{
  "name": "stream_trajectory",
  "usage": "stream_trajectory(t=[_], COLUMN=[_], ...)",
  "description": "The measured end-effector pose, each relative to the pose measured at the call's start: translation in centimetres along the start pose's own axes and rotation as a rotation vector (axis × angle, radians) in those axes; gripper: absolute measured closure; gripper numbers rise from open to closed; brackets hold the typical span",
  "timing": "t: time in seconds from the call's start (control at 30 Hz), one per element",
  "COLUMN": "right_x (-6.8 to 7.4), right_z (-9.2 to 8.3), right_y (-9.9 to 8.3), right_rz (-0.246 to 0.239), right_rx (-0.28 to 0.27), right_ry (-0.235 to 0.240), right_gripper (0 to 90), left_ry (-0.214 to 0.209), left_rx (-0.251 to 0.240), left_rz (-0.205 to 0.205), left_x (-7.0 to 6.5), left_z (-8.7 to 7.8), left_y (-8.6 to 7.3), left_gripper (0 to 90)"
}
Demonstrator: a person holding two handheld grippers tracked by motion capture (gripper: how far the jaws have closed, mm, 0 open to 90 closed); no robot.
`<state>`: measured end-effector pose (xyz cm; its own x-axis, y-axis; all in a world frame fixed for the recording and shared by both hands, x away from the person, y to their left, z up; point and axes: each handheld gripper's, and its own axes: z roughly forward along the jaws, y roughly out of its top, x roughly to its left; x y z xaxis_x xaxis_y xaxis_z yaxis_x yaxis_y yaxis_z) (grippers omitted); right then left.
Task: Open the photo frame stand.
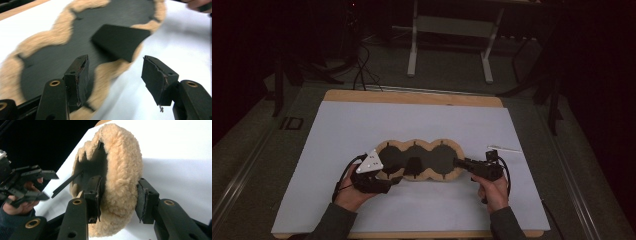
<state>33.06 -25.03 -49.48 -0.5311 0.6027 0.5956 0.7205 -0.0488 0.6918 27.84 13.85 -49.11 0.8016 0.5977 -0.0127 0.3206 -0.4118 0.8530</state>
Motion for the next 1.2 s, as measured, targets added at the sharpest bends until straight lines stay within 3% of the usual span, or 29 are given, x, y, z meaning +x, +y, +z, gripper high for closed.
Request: stream_trajectory(t=[0.13, 0.33, 0.6, 0.73, 1.2], right_x=[0.1, 0.1, 0.2, 0.3, 0.7], right_z=[0.0, -0.1, -0.2, -0.2, -0.3], right_y=[0.0, 0.0, 0.0, 0.0, -0.2], right_rz=[-0.015, -0.019, -0.046, -0.061, -0.118], right_rx=[0.003, 0.006, 0.014, 0.016, 0.025], right_ry=[-0.001, -0.005, -0.013, -0.017, -0.034], right_gripper=[59.9, 59.9, 59.8, 59.8, 59.7], left_ry=[0.057, 0.087, 0.082, 0.101, 0.094], left_rx=[-0.005, -0.032, -0.027, -0.019, -0.021], left_rz=[-0.055, -0.114, -0.184, -0.209, -0.257], left_x=[1.5, 3.0, 4.4, 5.0, 6.5], left_z=[-0.9, -1.6, -1.9, -1.9, -1.6], left_y=[-0.6, -1.3, -1.8, -2.1, -3.0], left_gripper=[39.1, 39.0, 38.0, 37.3, 35.1])
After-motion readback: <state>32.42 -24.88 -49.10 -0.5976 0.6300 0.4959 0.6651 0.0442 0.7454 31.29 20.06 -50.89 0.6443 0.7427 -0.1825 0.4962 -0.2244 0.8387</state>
